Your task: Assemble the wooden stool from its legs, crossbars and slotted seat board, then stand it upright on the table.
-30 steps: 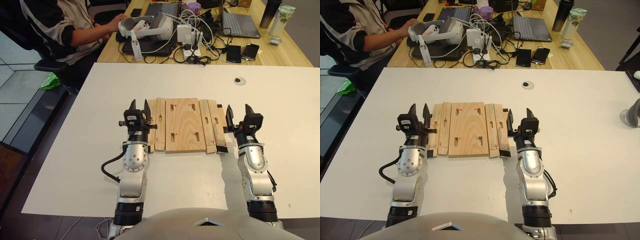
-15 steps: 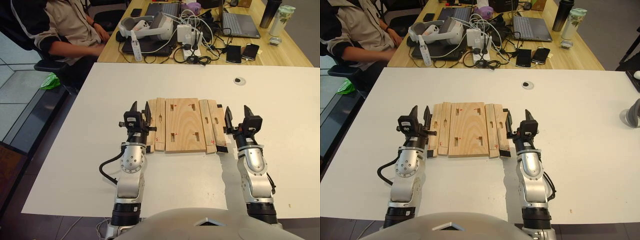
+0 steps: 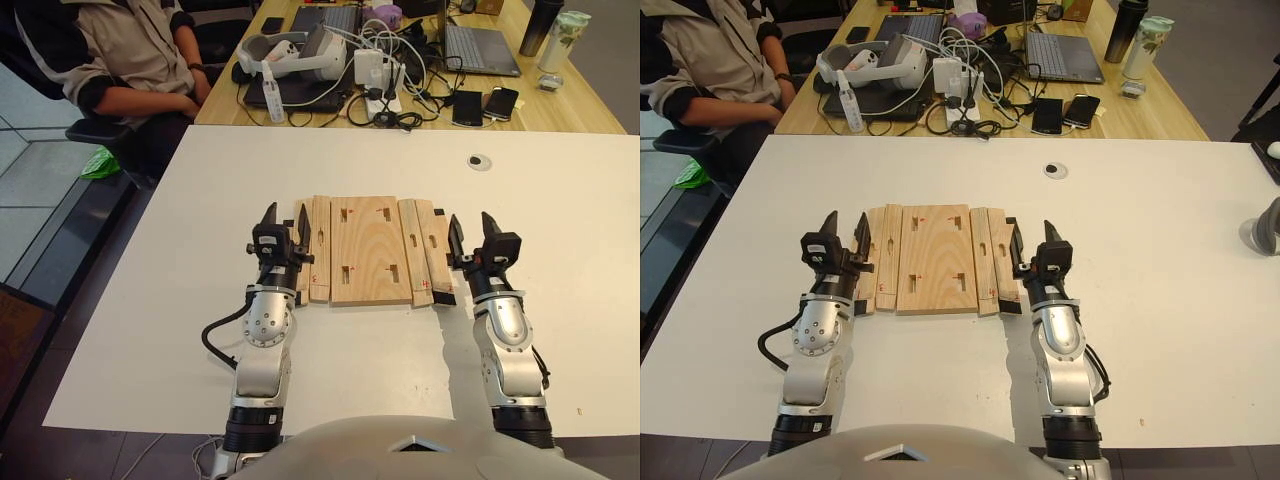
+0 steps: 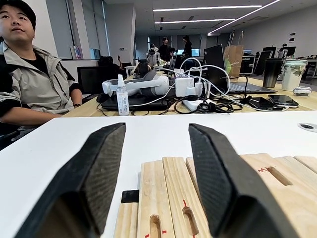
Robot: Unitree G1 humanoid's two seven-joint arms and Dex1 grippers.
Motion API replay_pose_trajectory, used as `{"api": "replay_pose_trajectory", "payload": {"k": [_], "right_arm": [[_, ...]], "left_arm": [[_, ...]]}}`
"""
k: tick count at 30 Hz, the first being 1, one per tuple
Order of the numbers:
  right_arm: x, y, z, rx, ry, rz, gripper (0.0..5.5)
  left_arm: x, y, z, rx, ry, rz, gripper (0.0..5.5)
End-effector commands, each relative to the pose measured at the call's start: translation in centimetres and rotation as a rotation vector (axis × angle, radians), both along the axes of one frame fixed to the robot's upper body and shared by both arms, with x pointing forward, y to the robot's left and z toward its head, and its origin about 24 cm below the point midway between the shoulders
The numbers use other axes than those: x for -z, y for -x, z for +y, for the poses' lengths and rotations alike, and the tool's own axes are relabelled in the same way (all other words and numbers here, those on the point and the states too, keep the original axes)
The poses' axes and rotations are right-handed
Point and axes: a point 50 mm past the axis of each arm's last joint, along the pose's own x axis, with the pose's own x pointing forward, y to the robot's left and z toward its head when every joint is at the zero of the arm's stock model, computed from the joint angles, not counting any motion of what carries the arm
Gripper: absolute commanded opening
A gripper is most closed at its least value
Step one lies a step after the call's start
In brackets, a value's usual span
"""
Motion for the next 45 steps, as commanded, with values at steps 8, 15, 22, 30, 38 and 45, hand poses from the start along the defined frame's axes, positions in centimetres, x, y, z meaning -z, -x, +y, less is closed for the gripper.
{"api": "replay_pose_trajectory", "payload": {"k": [8,15,22,30,38,45], "right_arm": [[0.2,-0.1,0.3,-0.015,0.000,0.011,1.88],[0.3,-0.2,0.5,-0.016,-0.009,0.016,1.88],[0.3,-0.3,0.4,-0.012,-0.011,0.018,1.88],[0.3,-0.4,0.2,-0.008,-0.006,0.020,1.88],[0.4,-0.5,0.1,-0.008,-0.002,0.026,1.88],[0.4,-0.6,0.1,-0.012,0.003,0.029,1.88]], "left_arm": [[1.0,-0.8,3.4,-0.109,-0.175,0.084,2.10],[3.7,-2.3,5.6,-0.066,-0.306,0.412,2.39],[3.4,-2.9,5.8,0.014,-0.261,0.581,2.39],[1.5,-3.1,5.4,0.041,-0.139,0.558,3.22],[2.5,-2.9,6.0,0.001,-0.196,0.625,3.81],[2.9,-2.8,6.1,-0.020,-0.221,0.640,3.81]]}}
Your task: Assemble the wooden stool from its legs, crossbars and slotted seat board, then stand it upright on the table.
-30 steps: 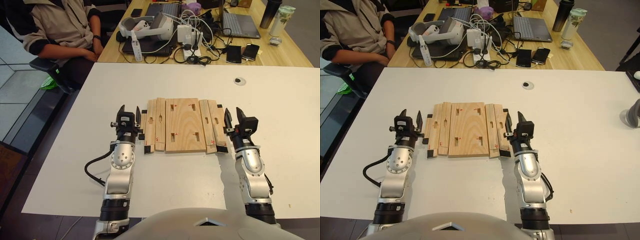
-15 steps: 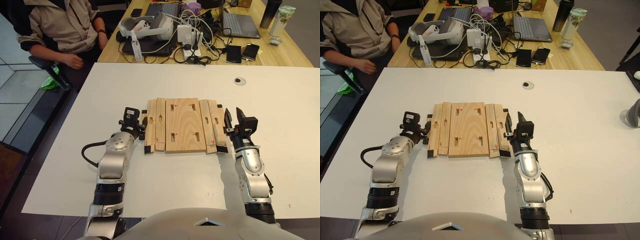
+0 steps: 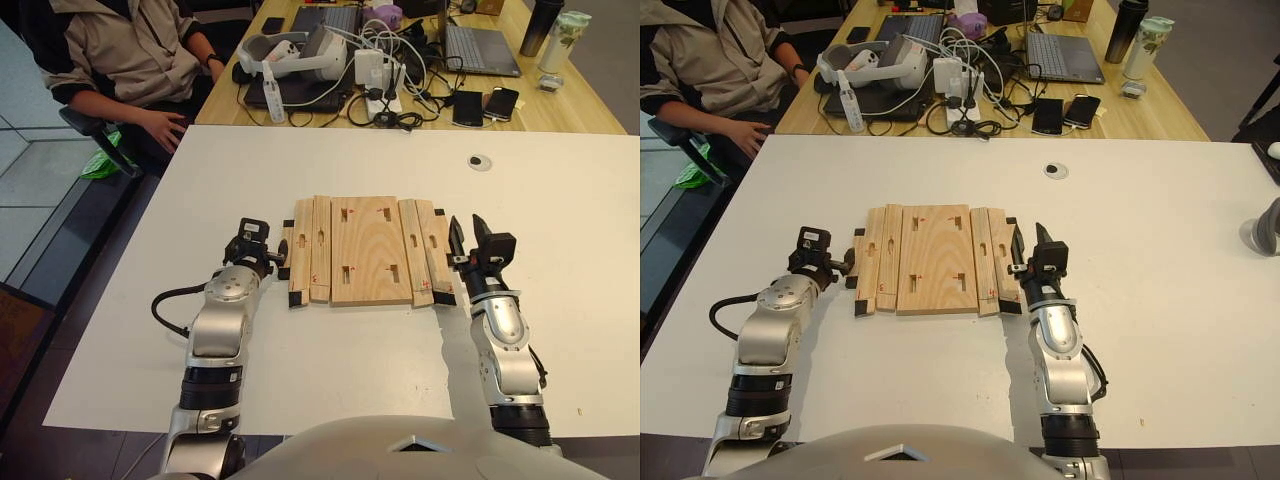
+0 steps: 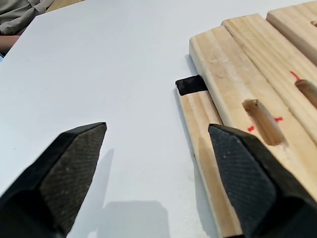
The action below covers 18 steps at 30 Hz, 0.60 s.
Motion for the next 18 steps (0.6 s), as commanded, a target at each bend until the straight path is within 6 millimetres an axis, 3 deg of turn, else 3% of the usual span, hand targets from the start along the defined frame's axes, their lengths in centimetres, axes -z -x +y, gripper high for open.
{"api": "replay_pose_trajectory", "payload": {"k": [1,13,18], "right_arm": [[-0.1,-0.4,-0.1,-0.006,0.002,0.008,1.88],[0.0,-0.5,-0.1,-0.004,0.003,0.013,1.88],[0.0,-0.5,-0.2,-0.006,0.006,0.014,1.88]], "left_arm": [[0.5,0.0,-0.5,0.031,0.012,0.034,3.81],[2.0,0.6,-1.6,0.108,-0.009,0.159,3.81],[2.3,1.0,-0.2,0.073,-0.050,0.182,3.81]]}}
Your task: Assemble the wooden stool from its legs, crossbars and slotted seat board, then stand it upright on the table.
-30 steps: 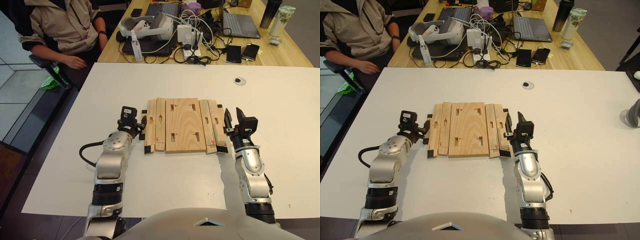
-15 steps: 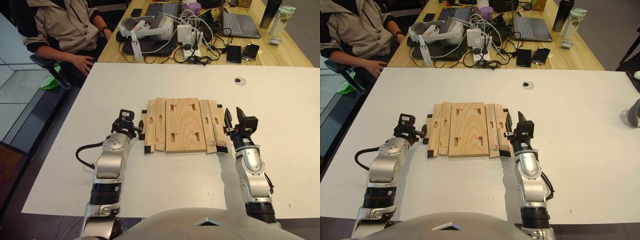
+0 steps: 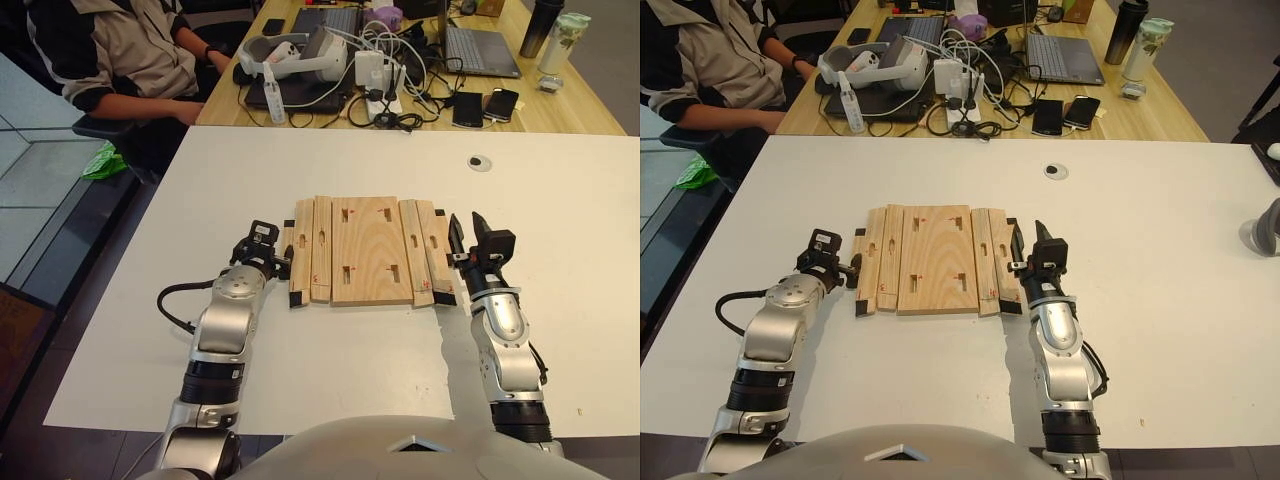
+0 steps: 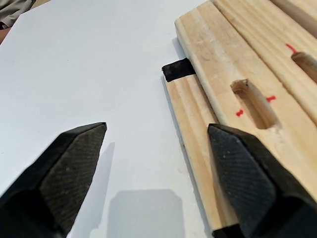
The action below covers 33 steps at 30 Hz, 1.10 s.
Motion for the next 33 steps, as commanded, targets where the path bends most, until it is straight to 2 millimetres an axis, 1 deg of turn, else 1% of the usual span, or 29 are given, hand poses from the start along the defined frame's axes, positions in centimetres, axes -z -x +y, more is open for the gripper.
{"api": "replay_pose_trajectory", "payload": {"k": [1,6,8,10,12,13,15,17,19,21,24,26,30,33], "right_arm": [[0.1,-0.2,-0.2,-0.001,0.001,0.015,1.88],[0.1,-0.2,-0.3,-0.001,0.006,0.014,1.88],[0.1,-0.2,-0.3,0.000,0.008,0.015,1.88],[0.1,-0.3,-0.4,0.000,0.009,0.015,1.88],[0.0,-0.3,-0.4,0.000,0.010,0.015,1.88],[0.0,-0.4,-0.5,0.001,0.010,0.015,1.88],[0.0,-0.4,-0.5,0.002,0.010,0.014,1.88],[0.0,-0.4,-0.4,0.000,0.010,0.012,1.88],[0.0,-0.5,-0.3,-0.003,0.011,0.011,1.88],[0.0,-0.5,-0.3,-0.002,0.010,0.010,1.88],[0.0,-0.6,-0.3,-0.001,0.008,0.009,1.88],[0.0,-0.6,-0.2,0.000,0.008,0.009,1.88],[0.0,-0.5,-0.2,0.001,0.007,0.010,1.88],[0.1,-0.5,-0.2,0.002,0.007,0.010,1.88]], "left_arm": [[1.7,1.4,1.3,-0.022,-0.030,0.115,3.81],[1.4,1.6,3.0,-0.057,-0.072,0.114,3.81],[1.0,1.3,3.3,-0.062,-0.081,0.096,3.81],[0.5,1.0,3.1,-0.060,-0.065,0.077,3.81],[0.0,0.7,2.6,-0.076,-0.005,0.052,3.81],[-0.4,0.4,2.2,-0.104,0.057,0.036,3.81],[-1.1,-0.2,1.4,-0.193,0.208,0.001,3.81],[-1.5,-0.6,1.2,-0.273,0.283,-0.015,3.81],[-1.4,-0.6,1.3,-0.327,0.291,-0.012,3.81],[-1.1,-0.4,1.4,-0.343,0.263,0.004,3.81],[-0.3,0.0,1.6,-0.333,0.200,0.045,3.81],[0.7,0.4,1.3,-0.308,0.172,0.089,3.81],[1.6,1.0,0.8,-0.306,0.206,0.127,3.81],[1.6,1.1,1.0,-0.315,0.205,0.124,3.81]]}}
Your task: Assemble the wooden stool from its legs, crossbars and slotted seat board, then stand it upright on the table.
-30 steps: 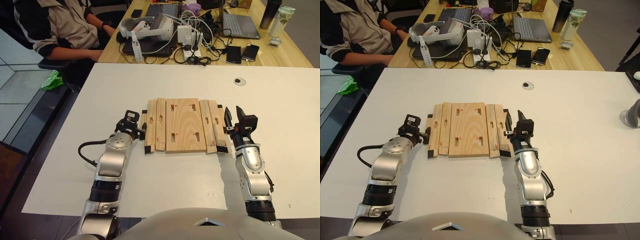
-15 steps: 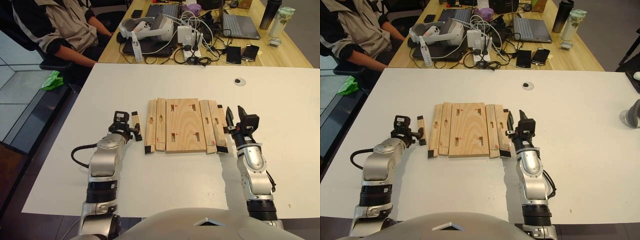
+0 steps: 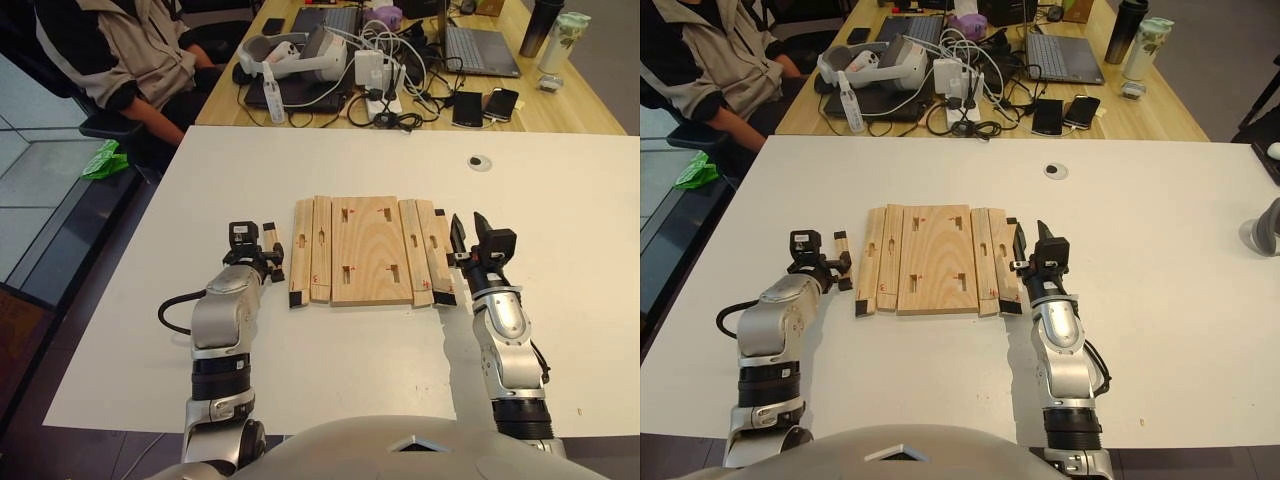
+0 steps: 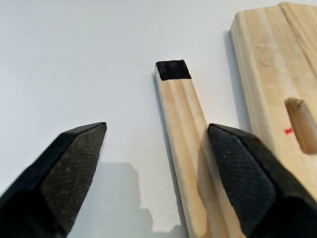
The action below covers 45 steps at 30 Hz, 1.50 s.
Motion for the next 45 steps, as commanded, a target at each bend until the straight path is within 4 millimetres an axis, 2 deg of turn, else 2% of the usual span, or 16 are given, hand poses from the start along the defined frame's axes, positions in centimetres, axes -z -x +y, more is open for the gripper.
{"api": "replay_pose_trajectory", "payload": {"k": [1,8,21,27,29,31,32,34,35,36,37,39,41,44,45], "right_arm": [[-0.1,-0.2,0.2,-0.005,-0.002,-0.004,1.88],[0.0,-0.2,0.1,-0.004,0.000,-0.002,1.88],[-0.1,-0.3,-0.5,0.036,-0.005,0.007,1.88],[0.0,-1.3,-2.4,0.142,-0.017,0.052,1.88],[-0.2,-1.9,-3.2,0.179,-0.047,0.074,1.88],[-0.3,-2.5,-3.9,0.217,-0.104,0.101,1.88],[-0.6,-3.1,-4.6,0.262,-0.163,0.115,1.88],[-1.6,-4.7,-5.5,0.318,-0.308,0.169,1.88],[-2.2,-5.3,-5.5,0.294,-0.377,0.183,1.88],[-3.6,-5.9,-4.8,0.173,-0.509,0.166,1.88],[-5.1,-6.1,-4.0,0.027,-0.626,0.137,1.88],[-8.7,-5.1,-1.9,-0.335,-0.798,0.043,1.88],[-10.8,-3.6,-0.6,-0.587,-0.865,0.000,1.88],[-11.8,-2.1,0.6,-0.789,-0.877,0.024,1.88],[-11.9,-1.6,1.0,-0.844,-0.871,0.041,2.10]], "left_arm": [[1.5,1.0,0.2,-0.021,0.008,0.081,3.81],[2.4,1.6,-0.1,0.005,0.007,0.117,3.81],[2.0,1.9,0.1,0.109,-0.068,0.050,1.73],[1.1,1.6,0.5,0.096,-0.012,0.009,0.88],[0.4,1.2,0.8,0.082,0.043,-0.017,0.52],[-0.6,0.7,1.6,0.058,0.080,-0.058,0.40],[-2.1,-0.2,2.3,0.041,0.119,-0.147,0.40],[-7.7,-2.3,2.8,0.078,0.285,-0.444,0.40],[-9.9,-2.8,2.6,0.122,0.363,-0.552,0.40],[-12.2,-2.8,1.7,0.229,0.480,-0.639,0.40],[-13.7,-2.5,0.8,0.336,0.568,-0.688,0.40],[-15.6,-0.9,-1.5,0.607,0.701,-0.722,0.40],[-15.8,0.6,-3.4,0.789,0.754,-0.686,0.40],[-15.1,1.7,-5.2,0.911,0.784,-0.607,0.40],[-14.8,1.9,-5.7,0.938,0.785,-0.581,0.40]]}}
